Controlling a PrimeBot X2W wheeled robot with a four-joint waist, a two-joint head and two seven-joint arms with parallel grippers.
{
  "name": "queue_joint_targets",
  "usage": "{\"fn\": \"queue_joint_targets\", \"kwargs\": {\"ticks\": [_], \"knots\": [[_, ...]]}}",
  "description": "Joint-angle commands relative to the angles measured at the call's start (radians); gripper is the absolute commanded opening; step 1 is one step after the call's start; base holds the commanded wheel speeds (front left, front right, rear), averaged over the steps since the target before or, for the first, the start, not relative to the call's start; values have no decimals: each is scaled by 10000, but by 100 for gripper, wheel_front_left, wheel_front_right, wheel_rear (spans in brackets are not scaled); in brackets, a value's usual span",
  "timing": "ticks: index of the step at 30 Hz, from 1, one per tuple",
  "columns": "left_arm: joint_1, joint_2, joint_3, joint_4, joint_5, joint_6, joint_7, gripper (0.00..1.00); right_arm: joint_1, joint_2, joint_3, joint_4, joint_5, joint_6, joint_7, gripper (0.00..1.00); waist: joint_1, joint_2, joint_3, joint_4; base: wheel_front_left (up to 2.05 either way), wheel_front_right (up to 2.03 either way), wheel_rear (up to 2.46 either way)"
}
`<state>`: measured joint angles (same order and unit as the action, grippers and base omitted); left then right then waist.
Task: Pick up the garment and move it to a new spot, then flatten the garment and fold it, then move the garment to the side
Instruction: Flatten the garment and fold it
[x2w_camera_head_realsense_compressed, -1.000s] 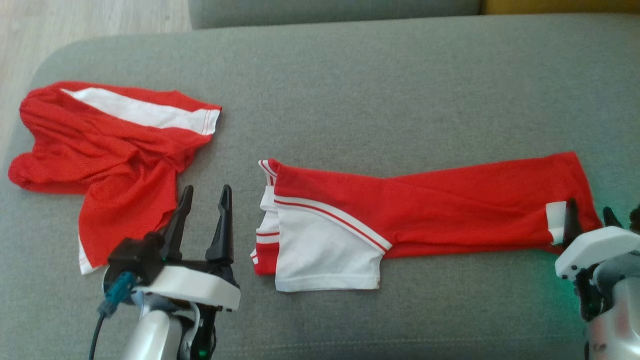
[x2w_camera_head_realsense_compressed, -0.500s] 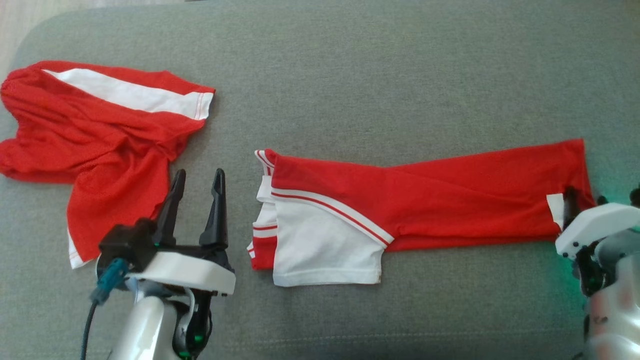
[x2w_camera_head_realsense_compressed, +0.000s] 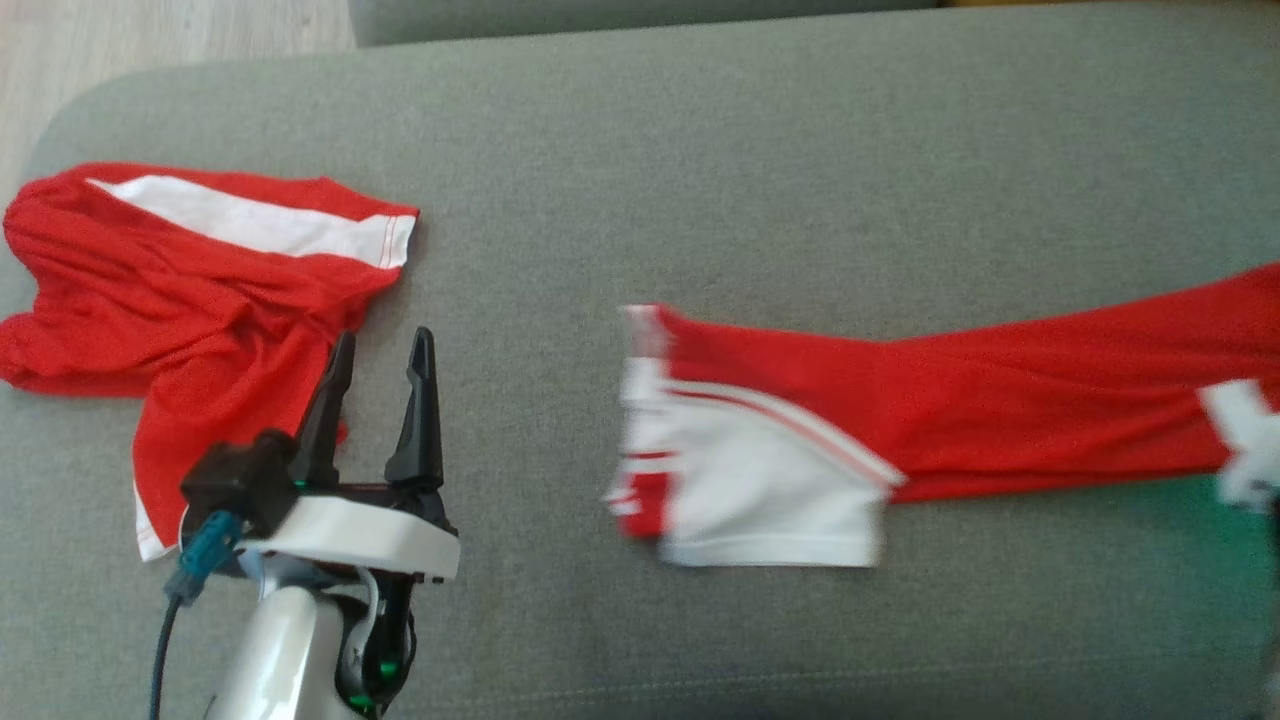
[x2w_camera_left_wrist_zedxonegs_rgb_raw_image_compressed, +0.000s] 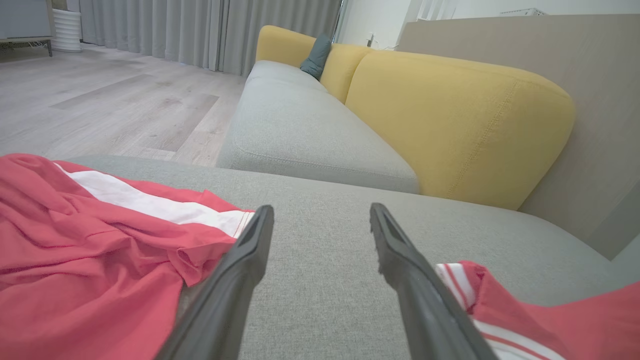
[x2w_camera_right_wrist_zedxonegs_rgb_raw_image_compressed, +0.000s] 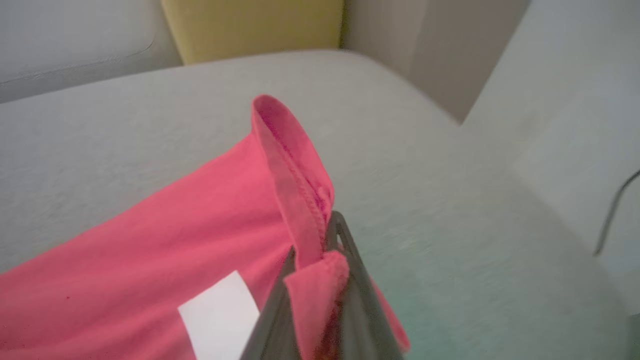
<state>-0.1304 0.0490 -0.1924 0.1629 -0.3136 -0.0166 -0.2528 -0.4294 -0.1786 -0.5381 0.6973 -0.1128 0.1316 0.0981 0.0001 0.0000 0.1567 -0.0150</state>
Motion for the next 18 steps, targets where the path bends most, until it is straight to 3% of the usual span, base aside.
{"fn": "queue_joint_targets", "kwargs": {"ticks": [1, 5, 9, 13, 18], "knots": [[-258, 13, 297, -317, -48, 51, -89, 100, -45, -309, -21, -488, -317, -9, -212, 0, -1, 0, -107, -12, 0, 0, 0], [-129, 13, 283, -313, -135, 107, -89, 100, -192, 145, -1141, -1321, -1787, -9, -593, 0, -1, 0, -377, -47, 0, 0, 0], [28, 13, 240, -311, -247, 169, -89, 100, -264, 766, -1155, -1598, -2316, -9, -489, 0, -1, 0, -665, -82, 0, 0, 0], [189, 13, 138, -301, -338, 230, -89, 100, -322, 1122, -591, -1663, -1848, -9, -219, 0, -1, 0, -978, -98, 0, 0, 0], [403, 13, 43, -283, -438, 303, -89, 100, -217, 1272, 913, -1842, -155, -9, 479, 0, -1, 0, -1408, -76, 0, 0, 0]]}}
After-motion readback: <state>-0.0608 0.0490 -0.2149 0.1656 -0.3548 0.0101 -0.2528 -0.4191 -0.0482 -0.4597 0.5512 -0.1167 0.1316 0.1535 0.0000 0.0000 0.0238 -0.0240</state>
